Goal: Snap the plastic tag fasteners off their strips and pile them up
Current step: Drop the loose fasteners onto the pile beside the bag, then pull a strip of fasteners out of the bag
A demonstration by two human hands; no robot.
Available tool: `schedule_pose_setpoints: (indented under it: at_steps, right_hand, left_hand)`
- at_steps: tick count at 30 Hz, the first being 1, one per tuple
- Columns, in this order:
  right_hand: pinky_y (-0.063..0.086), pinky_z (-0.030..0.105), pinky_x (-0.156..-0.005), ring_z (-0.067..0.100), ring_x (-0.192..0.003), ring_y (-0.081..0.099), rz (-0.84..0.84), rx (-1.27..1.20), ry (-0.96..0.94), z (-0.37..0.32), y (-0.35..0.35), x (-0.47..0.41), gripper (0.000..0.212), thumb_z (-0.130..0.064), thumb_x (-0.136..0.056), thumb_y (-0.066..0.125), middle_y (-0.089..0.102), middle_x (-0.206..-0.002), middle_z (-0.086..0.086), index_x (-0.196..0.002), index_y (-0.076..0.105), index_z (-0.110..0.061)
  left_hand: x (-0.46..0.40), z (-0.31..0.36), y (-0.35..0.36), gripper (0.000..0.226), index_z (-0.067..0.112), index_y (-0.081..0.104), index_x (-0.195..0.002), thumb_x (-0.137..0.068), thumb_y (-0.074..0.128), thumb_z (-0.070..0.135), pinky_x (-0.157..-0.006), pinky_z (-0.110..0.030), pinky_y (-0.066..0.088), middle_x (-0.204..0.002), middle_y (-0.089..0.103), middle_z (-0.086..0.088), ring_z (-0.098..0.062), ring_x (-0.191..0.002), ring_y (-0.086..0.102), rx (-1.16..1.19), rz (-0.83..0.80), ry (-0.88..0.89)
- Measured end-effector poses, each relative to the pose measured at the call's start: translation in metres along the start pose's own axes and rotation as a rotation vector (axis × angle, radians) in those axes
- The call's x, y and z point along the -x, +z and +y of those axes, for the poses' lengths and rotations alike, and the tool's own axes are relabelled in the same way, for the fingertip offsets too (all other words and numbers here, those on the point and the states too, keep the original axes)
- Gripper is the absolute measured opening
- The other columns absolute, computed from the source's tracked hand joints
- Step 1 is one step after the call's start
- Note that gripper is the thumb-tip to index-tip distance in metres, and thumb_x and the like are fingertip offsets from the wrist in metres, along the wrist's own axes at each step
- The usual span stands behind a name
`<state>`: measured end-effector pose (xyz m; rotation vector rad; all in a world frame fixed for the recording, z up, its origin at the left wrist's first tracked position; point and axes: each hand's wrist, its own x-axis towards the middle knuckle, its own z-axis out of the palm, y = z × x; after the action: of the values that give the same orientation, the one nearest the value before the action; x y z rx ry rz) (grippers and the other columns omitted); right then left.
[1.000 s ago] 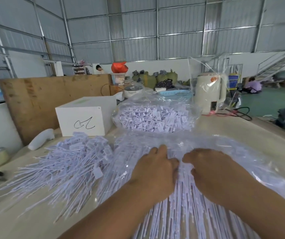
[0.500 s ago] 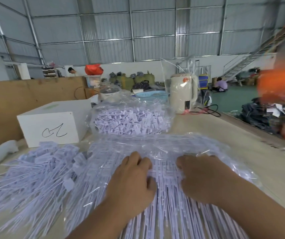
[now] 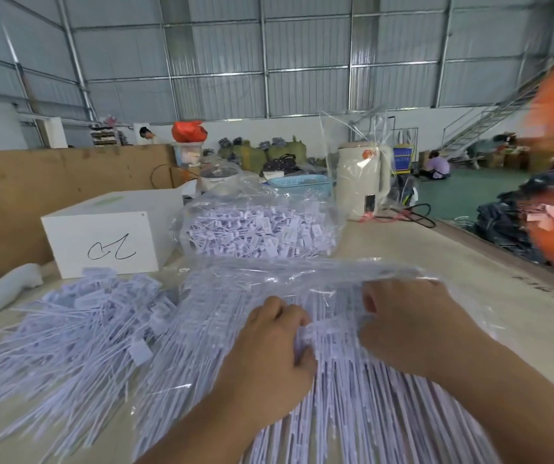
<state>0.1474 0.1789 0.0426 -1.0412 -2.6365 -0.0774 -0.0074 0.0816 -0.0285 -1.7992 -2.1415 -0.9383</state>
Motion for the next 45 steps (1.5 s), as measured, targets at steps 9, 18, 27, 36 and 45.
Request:
schedule_pose_setpoints:
  at_steps: [9, 18, 27, 36, 45]
  right_hand:
    - [0.042, 0.035, -0.086, 0.021, -0.085, 0.058, 0.314, -0.160, -0.176, -0.012, 0.008, 0.001, 0.015, -0.038, -0.092, 0.047, 0.062, -0.084, -0.005, -0.087, 0.052, -0.025]
    - [0.034, 0.032, -0.064, 0.020, -0.069, 0.051, 0.372, -0.300, -0.247, -0.011, 0.005, 0.004, 0.022, -0.036, -0.087, 0.060, 0.046, -0.064, -0.010, -0.081, 0.043, -0.025]
    - [0.035, 0.029, -0.059, 0.022, -0.066, 0.053, 0.351, -0.292, -0.382, -0.013, 0.003, 0.006, 0.005, -0.020, -0.080, 0.064, 0.057, -0.068, -0.005, -0.082, 0.059, -0.017]
    - [0.044, 0.036, -0.061, 0.015, -0.067, 0.050, 0.250, -0.346, -0.337, -0.009, -0.001, 0.004, 0.011, -0.034, -0.080, 0.060, 0.054, -0.069, -0.006, -0.079, 0.054, -0.025]
    - [0.042, 0.030, -0.065, 0.008, -0.065, 0.050, -0.027, -0.375, -0.087, -0.002, -0.014, 0.011, 0.072, -0.088, -0.067, 0.025, 0.049, -0.066, 0.001, -0.065, 0.040, -0.018]
  left_hand:
    - [-0.004, 0.000, -0.002, 0.038, 0.027, 0.054, -0.130, -0.092, 0.060, 0.024, -0.075, -0.010, 0.039, -0.104, 0.040, 0.018, 0.006, -0.082, 0.049, 0.253, -0.002, -0.079]
    - [-0.009, -0.011, -0.027, 0.034, 0.036, 0.071, -0.102, -0.072, 0.068, 0.020, -0.068, -0.013, 0.049, -0.101, 0.068, 0.003, -0.010, -0.083, 0.064, 0.763, -0.072, -0.354]
    - [-0.003, 0.021, -0.035, 0.042, 0.054, 0.055, -0.116, -0.075, 0.061, 0.052, -0.075, -0.017, 0.047, -0.106, 0.056, 0.022, -0.004, -0.097, 0.056, 0.602, -0.031, -0.056]
    - [-0.004, 0.018, -0.039, 0.035, 0.045, 0.059, -0.115, -0.080, 0.063, 0.040, -0.078, -0.008, 0.041, -0.106, 0.062, 0.019, -0.004, -0.098, 0.058, 0.468, 0.025, 0.010]
    - [-0.005, 0.015, -0.046, 0.006, 0.027, 0.067, -0.079, -0.074, 0.063, 0.029, -0.060, -0.015, 0.045, -0.081, 0.065, 0.019, 0.000, -0.070, 0.060, 0.183, 0.402, 0.042]
